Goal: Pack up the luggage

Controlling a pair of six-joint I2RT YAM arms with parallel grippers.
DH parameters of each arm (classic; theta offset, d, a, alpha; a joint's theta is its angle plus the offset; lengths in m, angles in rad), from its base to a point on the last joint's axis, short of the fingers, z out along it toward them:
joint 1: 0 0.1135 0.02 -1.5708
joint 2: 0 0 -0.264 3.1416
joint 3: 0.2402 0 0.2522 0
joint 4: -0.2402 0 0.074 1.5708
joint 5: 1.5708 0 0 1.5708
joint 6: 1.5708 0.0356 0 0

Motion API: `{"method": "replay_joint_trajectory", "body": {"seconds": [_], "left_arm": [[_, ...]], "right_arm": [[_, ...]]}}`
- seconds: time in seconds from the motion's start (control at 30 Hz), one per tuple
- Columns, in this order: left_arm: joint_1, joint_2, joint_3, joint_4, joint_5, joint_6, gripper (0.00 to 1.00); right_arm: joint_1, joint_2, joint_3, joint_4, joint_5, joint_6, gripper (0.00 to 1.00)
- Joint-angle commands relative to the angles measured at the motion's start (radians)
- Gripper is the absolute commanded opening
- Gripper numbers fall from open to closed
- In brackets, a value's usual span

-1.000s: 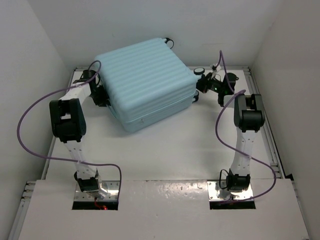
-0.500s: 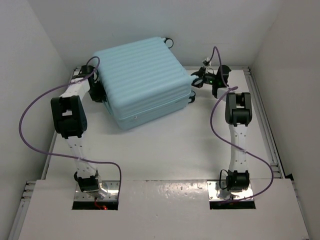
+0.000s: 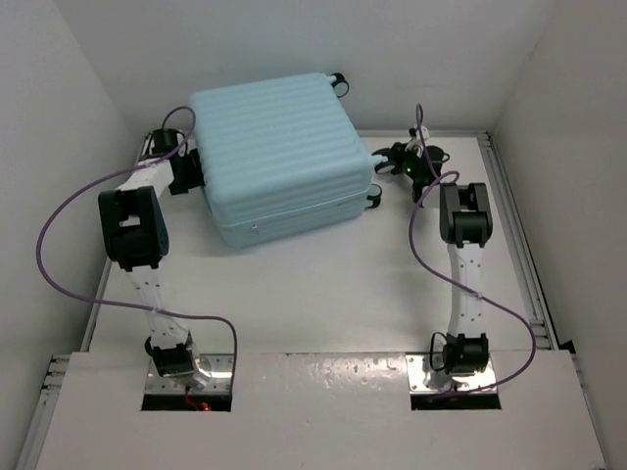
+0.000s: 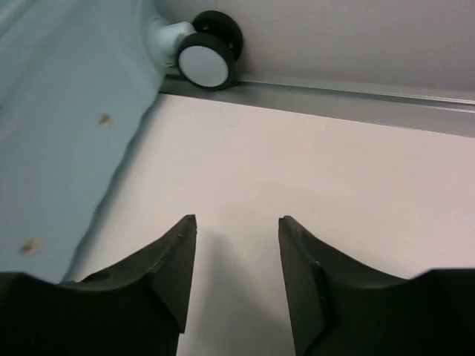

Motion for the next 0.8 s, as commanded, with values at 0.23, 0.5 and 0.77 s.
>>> {"method": "replay_joint_trajectory", "body": {"seconds": [0.23,0.5,0.77], "left_arm": [[-0.031,-0.234,-0.104,0.155,0.024,0.044,0.85],[0.044,-0.494,-0.306,0.319,0.127,-0.107,0.97],[0.111,-0.562,-0.324,0.525,0.524,-0.275,0.96]], "right_arm": [[-0.039,-0.389,-0.338,0.151,-0.06,-0.002,0.52],[-0.005,-0.423,-0.317,0.14,-0.13,0.039,0.49],[-0.002,-0.4,-0.261,0.106,-0.132,0.033,0.49]]}}
